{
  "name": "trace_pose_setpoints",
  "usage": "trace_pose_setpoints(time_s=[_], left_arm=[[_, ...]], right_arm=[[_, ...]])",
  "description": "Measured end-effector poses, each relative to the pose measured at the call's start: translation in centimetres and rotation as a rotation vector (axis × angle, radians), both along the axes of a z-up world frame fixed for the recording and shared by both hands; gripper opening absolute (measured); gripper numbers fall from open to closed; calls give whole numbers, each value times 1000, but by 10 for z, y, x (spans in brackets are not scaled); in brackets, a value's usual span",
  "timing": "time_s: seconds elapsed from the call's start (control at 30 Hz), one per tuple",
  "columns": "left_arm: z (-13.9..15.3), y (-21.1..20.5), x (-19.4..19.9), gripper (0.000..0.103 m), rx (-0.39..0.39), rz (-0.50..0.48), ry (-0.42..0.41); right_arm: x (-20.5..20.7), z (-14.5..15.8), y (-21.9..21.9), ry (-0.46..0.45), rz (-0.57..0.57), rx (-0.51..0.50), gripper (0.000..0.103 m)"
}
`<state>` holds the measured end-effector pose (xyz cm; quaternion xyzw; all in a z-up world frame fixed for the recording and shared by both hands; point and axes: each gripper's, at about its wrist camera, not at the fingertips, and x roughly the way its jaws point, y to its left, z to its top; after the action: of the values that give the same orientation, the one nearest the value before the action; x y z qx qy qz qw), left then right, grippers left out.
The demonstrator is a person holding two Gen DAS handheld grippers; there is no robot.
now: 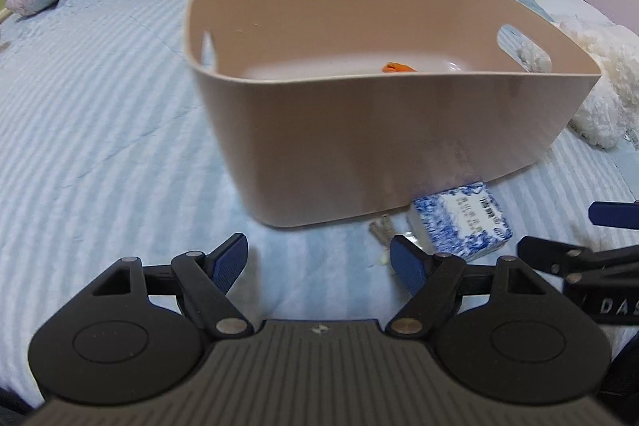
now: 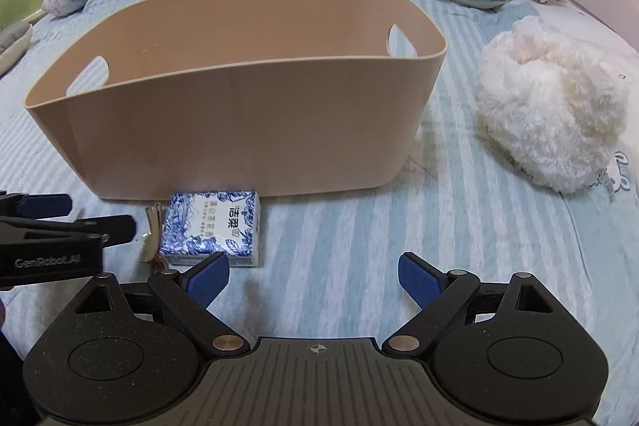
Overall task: Organize objects
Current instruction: 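Grasp the brown hair clips with the left tool while the right tool grasps the blue-and-white tea box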
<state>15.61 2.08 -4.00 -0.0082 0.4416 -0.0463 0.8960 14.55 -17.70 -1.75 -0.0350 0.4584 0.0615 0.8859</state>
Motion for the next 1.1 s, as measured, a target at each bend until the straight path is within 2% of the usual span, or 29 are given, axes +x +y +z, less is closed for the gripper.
trace_pose_setpoints(time_s=[0.1,0.2,0.4,0.5,0.57,0.73,0.9,1.0,1.1], left_arm=[[-3,-8,0,79,-18,-24,9],[-8,-16,1,79,-4,-43,19],[-11,-19,8,79,-43,-45,60],[-12,-23,9,79,-36,-41,72],[-14,-24,9,79,-14,-40,78],[-17,-23,2,80,99,-17,76],[-16,1,-2,79,102,25,80],[-16,11,-2,79,64,-8,82],[-14,10,0,81,78,-80,73]], right_arm=[[2,-1,-1,3,-5,-4,93],[3,-1,-4,5,-14,-1,93],[2,-3,-3,10,-15,-3,93],[2,-3,-3,8,-18,-13,93],[2,-3,-4,12,-20,-12,93],[2,-2,-5,7,-20,2,93],[3,-3,-3,15,0,34,93],[3,-3,2,14,27,45,93],[4,-4,8,20,53,61,93]])
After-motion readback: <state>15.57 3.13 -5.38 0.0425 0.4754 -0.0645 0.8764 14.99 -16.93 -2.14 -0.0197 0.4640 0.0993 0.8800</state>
